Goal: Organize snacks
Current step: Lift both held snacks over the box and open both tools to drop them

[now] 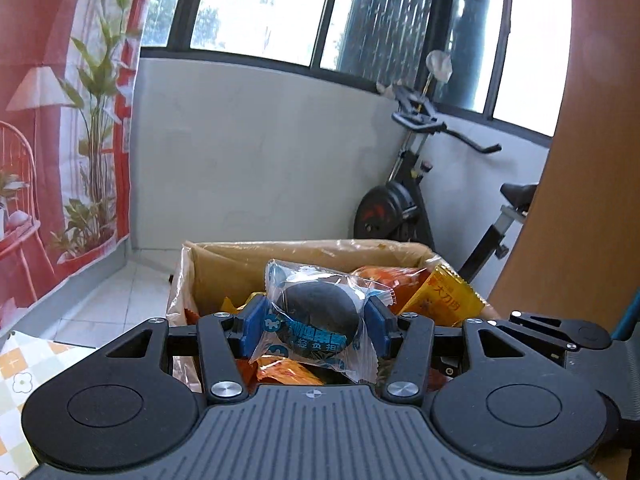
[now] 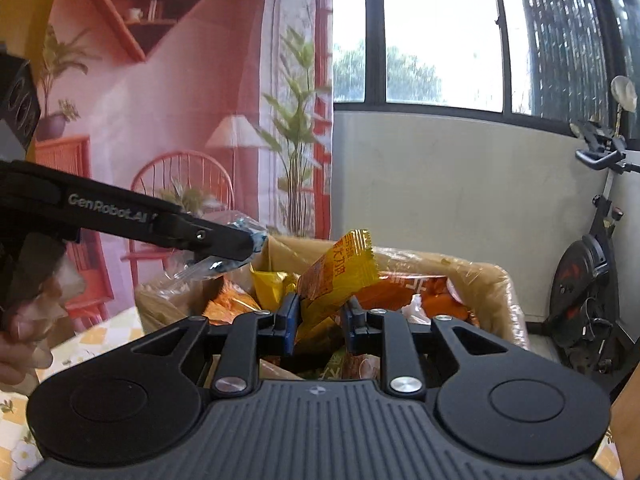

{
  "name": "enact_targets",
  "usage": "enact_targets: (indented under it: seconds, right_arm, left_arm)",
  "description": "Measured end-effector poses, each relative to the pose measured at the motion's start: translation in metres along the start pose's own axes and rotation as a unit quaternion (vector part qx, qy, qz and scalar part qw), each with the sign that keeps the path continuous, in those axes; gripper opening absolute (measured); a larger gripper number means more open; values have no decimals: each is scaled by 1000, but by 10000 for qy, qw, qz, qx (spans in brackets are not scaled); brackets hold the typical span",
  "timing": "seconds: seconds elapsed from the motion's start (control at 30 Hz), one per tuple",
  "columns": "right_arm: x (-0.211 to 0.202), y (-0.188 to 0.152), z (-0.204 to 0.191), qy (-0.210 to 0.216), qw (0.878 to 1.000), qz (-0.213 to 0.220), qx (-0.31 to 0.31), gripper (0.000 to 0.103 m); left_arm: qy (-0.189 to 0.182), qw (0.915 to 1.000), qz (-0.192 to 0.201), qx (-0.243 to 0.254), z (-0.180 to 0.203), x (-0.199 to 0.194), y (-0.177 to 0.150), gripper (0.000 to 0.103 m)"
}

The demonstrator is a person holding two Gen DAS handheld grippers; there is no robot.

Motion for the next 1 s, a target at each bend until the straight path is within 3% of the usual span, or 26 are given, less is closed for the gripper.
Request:
enact_targets:
  seconds: [0.33, 0.47, 0.6, 0.73, 0.93, 1.0]
  right_arm:
    - [21, -9, 2, -66, 9998, -189, -86, 27]
    - [22, -8, 0, -193, 9995, -215, -141, 42]
    - [15, -6, 0, -272, 9993, -182, -172, 44]
    - [3, -2, 2, -346, 9992, -127, -136, 46]
    - [-24, 6, 0, -527, 9986, -70, 18, 69]
    - [-34, 8, -1, -570, 9983, -70, 104, 81]
  left_arm:
    - [-11, 9998, -167, -53, -12, 14, 1, 62]
    - [54, 9999, -124, -17, -12, 14, 7, 64]
    - [104, 9999, -88, -5, -10, 4, 9, 66]
    - [226, 9997, 18, 112, -7, -17, 10, 78]
    - [352, 9988, 243, 246, -3, -52, 16, 90]
    - [351, 9987, 312, 215, -2, -65, 16, 91]
Point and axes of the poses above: each gripper's, at about its wrist camera, not at the fingertips, and x roughly the way its jaws point, z to its right, y to its top, the point moved 4 cm from there along x, roughly the way its jaws point, and after that the axes turned 13 degrees about -x, right-handed, at the moved point
